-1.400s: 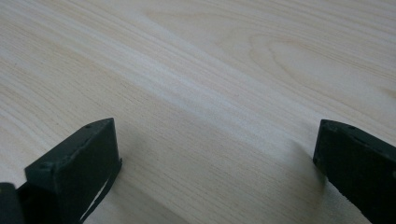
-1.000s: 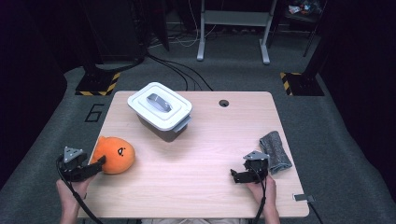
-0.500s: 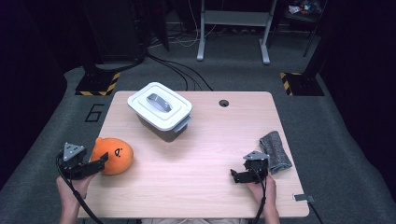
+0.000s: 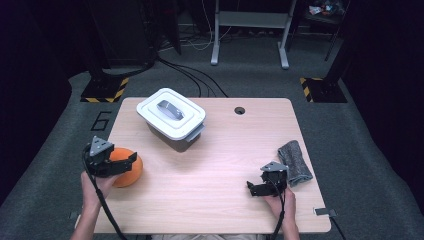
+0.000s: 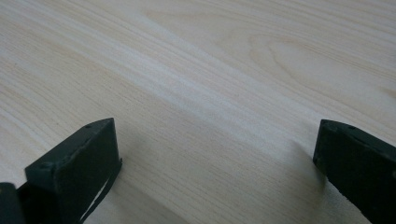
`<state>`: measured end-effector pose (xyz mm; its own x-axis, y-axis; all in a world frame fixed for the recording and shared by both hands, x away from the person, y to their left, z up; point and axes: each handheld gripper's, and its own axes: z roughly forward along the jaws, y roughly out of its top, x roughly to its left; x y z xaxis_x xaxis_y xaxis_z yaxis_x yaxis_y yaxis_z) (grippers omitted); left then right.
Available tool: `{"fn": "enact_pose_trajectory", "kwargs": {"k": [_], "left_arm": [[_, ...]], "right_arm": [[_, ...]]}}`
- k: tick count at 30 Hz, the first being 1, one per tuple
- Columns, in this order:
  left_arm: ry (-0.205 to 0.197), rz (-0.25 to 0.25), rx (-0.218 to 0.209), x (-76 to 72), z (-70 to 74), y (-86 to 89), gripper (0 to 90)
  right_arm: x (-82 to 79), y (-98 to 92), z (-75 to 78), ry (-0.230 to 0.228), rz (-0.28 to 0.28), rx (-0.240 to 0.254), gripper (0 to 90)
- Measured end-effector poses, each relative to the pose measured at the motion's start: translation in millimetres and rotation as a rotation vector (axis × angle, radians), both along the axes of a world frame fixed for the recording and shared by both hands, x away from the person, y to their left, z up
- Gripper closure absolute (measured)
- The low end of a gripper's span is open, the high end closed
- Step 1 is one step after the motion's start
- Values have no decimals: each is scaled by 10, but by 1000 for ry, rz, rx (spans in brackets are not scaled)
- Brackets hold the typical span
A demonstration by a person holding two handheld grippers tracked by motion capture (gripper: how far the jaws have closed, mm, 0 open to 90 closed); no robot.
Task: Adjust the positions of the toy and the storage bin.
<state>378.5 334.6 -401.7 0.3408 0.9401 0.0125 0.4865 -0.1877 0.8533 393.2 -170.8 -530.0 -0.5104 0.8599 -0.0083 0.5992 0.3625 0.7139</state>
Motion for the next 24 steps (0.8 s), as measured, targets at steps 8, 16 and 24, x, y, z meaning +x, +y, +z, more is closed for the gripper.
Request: {"fn": "enact_pose_trajectory", "kwargs": {"k": [8, 16, 24], "left_arm": [[18, -86, -19, 327, 70, -280, 116], [21, -144, -25, 626, 51, -504, 118], [26, -192, -23, 898, 27, -710, 119]], "right_arm": [[-2, 3, 1, 2, -2, 2, 0], [0, -1, 0, -1, 1, 0, 0], [0, 0, 0, -1, 1, 0, 0]]}}
